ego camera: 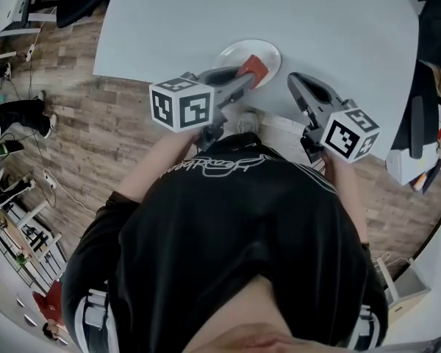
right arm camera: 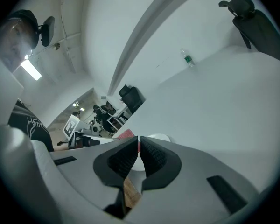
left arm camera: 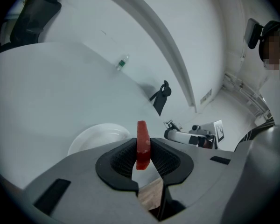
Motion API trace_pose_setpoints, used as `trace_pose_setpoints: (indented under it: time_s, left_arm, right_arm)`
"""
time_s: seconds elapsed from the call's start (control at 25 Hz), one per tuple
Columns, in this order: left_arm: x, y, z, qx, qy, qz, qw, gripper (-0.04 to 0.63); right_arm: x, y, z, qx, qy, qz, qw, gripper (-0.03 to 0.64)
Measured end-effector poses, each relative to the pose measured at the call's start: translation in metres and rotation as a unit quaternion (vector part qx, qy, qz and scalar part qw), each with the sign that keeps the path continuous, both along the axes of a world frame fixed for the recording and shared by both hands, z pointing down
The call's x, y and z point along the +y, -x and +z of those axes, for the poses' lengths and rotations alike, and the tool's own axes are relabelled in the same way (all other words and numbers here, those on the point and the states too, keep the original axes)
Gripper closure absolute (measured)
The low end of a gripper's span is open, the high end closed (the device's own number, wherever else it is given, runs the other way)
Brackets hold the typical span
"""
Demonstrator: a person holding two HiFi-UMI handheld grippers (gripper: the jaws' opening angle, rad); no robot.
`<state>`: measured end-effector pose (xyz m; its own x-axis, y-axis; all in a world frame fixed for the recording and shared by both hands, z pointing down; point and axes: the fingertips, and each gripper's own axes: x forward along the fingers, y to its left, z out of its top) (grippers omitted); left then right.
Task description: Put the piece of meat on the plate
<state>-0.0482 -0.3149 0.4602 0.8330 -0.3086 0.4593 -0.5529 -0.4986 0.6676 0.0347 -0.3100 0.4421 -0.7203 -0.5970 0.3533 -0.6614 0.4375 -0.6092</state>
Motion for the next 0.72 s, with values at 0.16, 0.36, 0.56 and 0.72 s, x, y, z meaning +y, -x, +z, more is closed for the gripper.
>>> trace_pose_setpoints:
  time_s: [0.16, 0.36, 0.56, 0.72]
  left_arm:
    - [-0.002, -0.001, 0.017, -0.011, 0.003, 0.009, 0.9999, 0.503]
    - [-0.002, -0.002, 0.029, -0.013, 0.008, 0.011, 0.9998, 0.503]
    - [-0.003, -0.001, 0.042, -0.026, 0.009, 0.014, 0.9995, 0.503]
    - [-0.005, 0.001, 0.05, -0.026, 0.022, 0.012, 0.9993, 0.503]
  right_arm:
    - [0.003, -0.001, 0.012, -0.001, 0.014, 0.006, 1.0, 0.597]
    - [0.005, 0.0, 0.024, 0.008, 0.023, 0.01, 1.0, 0.597]
    - [0.008, 0.001, 0.032, 0.009, 0.032, 0.01, 0.999, 0.597]
    - [0.011, 0.001, 0.037, 0.009, 0.037, 0.009, 0.999, 0.597]
